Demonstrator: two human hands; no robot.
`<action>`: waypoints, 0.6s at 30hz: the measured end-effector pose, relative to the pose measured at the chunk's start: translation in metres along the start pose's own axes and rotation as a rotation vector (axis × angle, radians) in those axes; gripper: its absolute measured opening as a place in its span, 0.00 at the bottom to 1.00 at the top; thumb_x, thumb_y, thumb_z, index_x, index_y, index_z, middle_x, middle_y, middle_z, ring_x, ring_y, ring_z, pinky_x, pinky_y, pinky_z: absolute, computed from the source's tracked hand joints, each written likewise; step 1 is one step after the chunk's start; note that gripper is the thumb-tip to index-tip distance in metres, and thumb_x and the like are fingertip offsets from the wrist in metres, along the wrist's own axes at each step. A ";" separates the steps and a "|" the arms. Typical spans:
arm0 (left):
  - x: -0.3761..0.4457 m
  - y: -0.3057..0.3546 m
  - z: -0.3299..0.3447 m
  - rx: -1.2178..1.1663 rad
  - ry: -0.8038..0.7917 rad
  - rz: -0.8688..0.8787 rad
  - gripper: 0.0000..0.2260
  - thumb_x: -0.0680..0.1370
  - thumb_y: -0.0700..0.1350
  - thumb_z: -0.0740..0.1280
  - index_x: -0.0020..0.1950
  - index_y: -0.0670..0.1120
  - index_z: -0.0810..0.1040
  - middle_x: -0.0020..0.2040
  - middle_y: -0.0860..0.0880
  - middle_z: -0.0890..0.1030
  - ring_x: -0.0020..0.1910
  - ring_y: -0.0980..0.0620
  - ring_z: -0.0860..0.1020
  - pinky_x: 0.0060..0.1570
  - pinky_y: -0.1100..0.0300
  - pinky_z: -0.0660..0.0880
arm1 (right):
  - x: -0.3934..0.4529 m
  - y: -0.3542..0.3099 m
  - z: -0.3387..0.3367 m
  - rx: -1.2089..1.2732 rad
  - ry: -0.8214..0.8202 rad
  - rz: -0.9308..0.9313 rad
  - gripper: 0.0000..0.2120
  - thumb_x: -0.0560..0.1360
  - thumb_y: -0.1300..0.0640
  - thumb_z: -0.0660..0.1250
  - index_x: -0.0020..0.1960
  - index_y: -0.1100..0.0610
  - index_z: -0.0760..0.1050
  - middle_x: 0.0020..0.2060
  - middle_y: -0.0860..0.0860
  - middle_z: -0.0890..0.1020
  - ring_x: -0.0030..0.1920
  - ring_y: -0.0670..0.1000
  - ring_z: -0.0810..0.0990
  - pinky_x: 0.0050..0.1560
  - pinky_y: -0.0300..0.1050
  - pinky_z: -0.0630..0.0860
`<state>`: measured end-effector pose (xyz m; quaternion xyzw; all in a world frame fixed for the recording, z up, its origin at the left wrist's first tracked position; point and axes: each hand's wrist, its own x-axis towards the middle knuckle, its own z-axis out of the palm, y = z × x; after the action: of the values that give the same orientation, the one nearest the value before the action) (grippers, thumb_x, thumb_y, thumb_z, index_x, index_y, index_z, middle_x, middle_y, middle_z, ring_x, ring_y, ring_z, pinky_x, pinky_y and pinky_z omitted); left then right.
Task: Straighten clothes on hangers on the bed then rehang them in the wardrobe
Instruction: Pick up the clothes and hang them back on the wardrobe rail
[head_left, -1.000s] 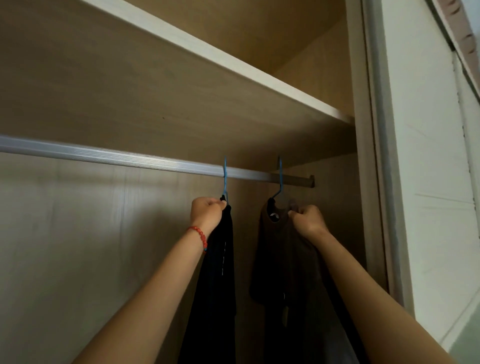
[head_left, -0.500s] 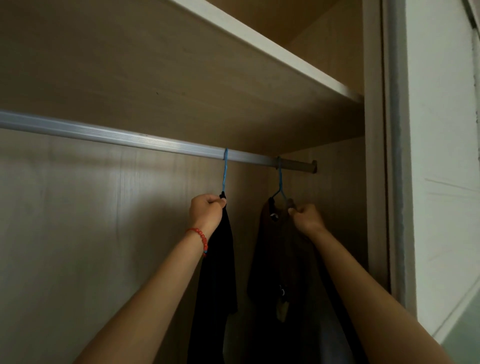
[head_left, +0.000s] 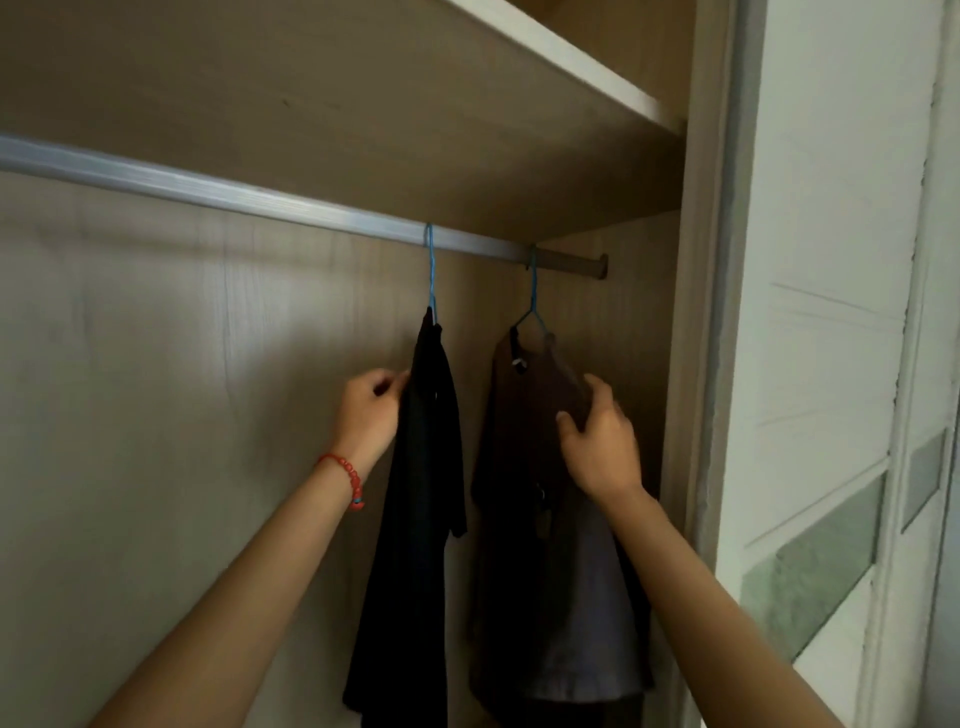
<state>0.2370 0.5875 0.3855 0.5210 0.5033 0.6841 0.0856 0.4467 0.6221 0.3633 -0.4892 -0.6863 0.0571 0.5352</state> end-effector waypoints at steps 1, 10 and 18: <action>-0.012 -0.006 -0.002 0.005 0.012 0.004 0.10 0.78 0.40 0.61 0.38 0.43 0.76 0.30 0.50 0.73 0.27 0.63 0.71 0.34 0.60 0.65 | -0.013 0.004 -0.001 0.050 -0.007 0.024 0.27 0.77 0.57 0.62 0.73 0.57 0.57 0.65 0.58 0.74 0.61 0.57 0.76 0.59 0.50 0.75; -0.166 -0.102 -0.038 0.091 -0.036 -0.296 0.12 0.77 0.39 0.62 0.36 0.51 0.77 0.34 0.51 0.79 0.31 0.57 0.75 0.31 0.72 0.70 | -0.158 0.082 0.032 0.136 -0.255 0.269 0.16 0.77 0.52 0.62 0.62 0.58 0.67 0.55 0.57 0.78 0.53 0.59 0.79 0.52 0.55 0.78; -0.333 -0.205 -0.100 0.257 -0.179 -0.797 0.12 0.74 0.39 0.67 0.30 0.48 0.77 0.25 0.54 0.78 0.31 0.49 0.74 0.37 0.59 0.69 | -0.326 0.147 0.073 0.024 -0.609 0.558 0.17 0.77 0.59 0.62 0.64 0.60 0.70 0.58 0.60 0.79 0.57 0.61 0.78 0.56 0.49 0.74</action>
<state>0.2212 0.4116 0.0225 0.3497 0.7368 0.4814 0.3210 0.4614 0.4914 0.0228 -0.6110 -0.6536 0.3501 0.2774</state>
